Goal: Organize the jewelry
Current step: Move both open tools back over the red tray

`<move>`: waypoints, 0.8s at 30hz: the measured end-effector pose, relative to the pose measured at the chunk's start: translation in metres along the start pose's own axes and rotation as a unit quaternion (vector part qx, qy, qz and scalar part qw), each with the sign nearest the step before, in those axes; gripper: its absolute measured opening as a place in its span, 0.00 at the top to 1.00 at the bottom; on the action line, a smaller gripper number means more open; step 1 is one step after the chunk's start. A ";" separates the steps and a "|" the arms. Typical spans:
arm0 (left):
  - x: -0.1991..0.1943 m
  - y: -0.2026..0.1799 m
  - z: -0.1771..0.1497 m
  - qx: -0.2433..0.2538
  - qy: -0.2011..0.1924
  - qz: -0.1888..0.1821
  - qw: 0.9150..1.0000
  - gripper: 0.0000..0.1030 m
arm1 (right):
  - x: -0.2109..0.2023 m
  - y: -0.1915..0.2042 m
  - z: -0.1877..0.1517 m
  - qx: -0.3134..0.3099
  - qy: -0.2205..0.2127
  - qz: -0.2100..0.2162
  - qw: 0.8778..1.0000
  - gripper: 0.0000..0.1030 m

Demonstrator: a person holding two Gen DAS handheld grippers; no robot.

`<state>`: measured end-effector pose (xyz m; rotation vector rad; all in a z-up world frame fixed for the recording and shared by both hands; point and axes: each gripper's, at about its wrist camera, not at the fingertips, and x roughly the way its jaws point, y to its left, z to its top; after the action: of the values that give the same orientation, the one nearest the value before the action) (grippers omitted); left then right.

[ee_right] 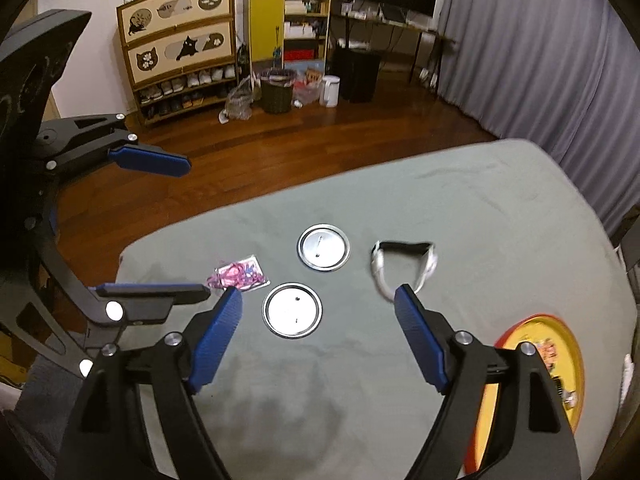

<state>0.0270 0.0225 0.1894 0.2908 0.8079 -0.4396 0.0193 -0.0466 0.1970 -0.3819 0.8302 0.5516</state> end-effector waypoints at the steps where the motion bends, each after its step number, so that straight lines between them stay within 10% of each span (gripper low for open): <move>1: -0.007 -0.001 0.003 -0.003 -0.007 0.000 1.000 0.13 | -0.010 0.000 0.001 -0.004 -0.006 -0.006 1.000 0.26; 15: -0.103 -0.048 0.058 -0.020 -0.096 -0.034 0.995 0.05 | -0.149 -0.026 0.004 0.020 -0.076 -0.067 0.995 0.15; 24: -0.097 -0.094 0.109 -0.013 -0.113 -0.074 0.991 0.05 | -0.187 -0.079 -0.019 0.055 -0.073 -0.112 0.990 0.14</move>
<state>-0.0096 -0.0784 0.3259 0.1543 0.6139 -0.5895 -0.0470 -0.1774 0.3394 -0.3249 0.6631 0.3198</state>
